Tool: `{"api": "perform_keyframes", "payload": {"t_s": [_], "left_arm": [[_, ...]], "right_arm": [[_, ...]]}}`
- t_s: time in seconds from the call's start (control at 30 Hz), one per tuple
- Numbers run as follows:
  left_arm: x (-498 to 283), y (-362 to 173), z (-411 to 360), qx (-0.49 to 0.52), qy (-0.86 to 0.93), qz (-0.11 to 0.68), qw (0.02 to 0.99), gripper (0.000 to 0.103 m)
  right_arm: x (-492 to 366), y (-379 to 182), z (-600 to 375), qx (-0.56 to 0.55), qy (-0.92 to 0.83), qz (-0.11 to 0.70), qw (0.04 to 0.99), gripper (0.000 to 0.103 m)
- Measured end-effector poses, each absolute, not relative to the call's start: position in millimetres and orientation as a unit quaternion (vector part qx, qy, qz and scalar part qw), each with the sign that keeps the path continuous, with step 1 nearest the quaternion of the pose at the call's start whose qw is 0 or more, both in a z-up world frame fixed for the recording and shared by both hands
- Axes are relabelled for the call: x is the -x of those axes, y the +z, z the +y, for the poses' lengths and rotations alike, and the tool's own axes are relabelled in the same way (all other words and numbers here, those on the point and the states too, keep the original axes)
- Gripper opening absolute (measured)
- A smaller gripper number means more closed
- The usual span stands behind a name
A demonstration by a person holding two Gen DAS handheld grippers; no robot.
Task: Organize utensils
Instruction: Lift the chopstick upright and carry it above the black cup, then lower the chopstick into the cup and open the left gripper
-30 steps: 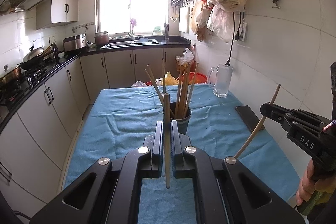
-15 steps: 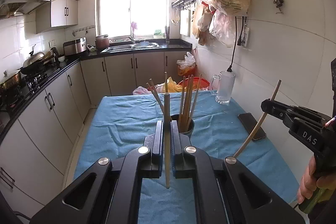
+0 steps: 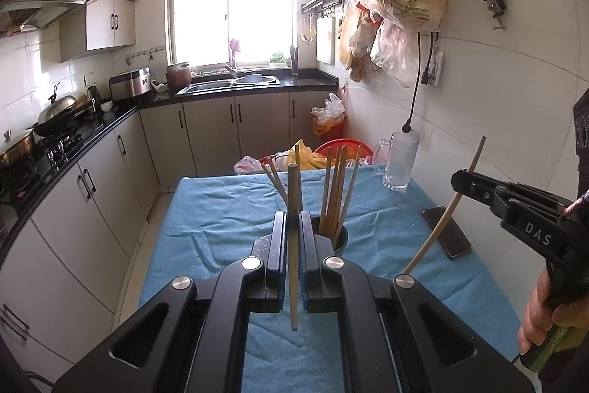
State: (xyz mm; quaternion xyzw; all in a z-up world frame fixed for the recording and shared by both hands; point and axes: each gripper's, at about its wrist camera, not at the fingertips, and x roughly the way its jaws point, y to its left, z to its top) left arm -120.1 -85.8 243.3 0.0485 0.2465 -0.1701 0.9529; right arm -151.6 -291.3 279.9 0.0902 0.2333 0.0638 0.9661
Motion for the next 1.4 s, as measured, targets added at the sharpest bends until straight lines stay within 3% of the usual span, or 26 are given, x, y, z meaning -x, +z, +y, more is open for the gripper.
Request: {"api": "perform_keyframes", "payload": {"t_s": [0.93, 1.4], "left_arm": [[95.8, 291.1, -101.8, -0.059, -0.209, 0.216, 0.952, 0.005], [71.7, 329.9, -79.5, 0.0, -0.213, 0.192, 0.958, 0.005]], "right_arm": [[110.5, 295.2, -289.9, -0.097, 0.062, 0.217, 0.969, 0.007], [85.3, 323.0, -293.9, -0.113, 0.06, 0.185, 0.974, 0.007]]}}
